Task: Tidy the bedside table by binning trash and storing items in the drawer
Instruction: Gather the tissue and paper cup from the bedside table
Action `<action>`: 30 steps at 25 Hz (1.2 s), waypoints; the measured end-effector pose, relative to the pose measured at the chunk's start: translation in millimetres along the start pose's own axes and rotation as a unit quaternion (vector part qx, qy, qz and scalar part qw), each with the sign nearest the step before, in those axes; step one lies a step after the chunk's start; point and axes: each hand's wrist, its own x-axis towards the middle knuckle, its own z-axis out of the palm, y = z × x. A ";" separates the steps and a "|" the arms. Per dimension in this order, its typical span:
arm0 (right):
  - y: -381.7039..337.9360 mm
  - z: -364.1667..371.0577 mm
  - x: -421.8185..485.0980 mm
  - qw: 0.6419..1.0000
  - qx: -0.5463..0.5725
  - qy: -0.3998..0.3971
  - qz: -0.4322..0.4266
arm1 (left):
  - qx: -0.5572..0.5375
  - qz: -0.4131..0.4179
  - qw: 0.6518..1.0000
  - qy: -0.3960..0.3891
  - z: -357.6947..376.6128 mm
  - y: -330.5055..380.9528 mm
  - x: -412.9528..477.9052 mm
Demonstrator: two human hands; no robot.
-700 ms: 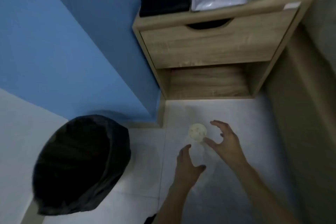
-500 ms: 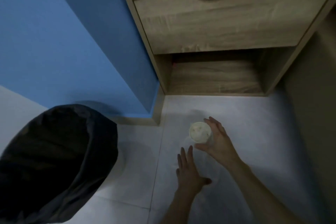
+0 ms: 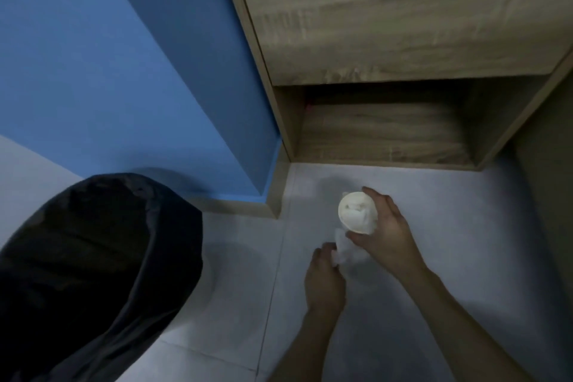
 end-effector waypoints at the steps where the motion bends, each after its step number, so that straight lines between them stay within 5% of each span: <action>1: -18.2 -16.1 4.0 1.000 0.006 0.014 -0.010 | -0.020 0.007 1.000 0.022 -14.5 15.1 3.2; 9: -195.9 -167.4 41.3 0.983 0.017 0.108 -0.148 | -0.258 0.119 0.956 0.074 -182.9 203.2 -3.8; 15: -286.4 -247.3 51.6 0.965 0.000 0.172 -0.198 | -0.216 0.237 0.945 0.066 -289.7 312.6 -23.8; 21: -289.7 -324.6 88.9 0.965 -0.042 0.227 -0.122 | -0.190 0.243 0.949 0.067 -304.8 358.6 -0.6; 26: -275.6 -378.4 147.8 0.948 -0.046 0.299 -0.102 | -0.193 0.263 0.944 -0.041 -288.4 422.8 49.8; 30: -265.9 -409.3 211.1 0.941 -0.080 0.322 -0.070 | -0.210 0.305 0.929 0.026 -278.6 478.8 93.8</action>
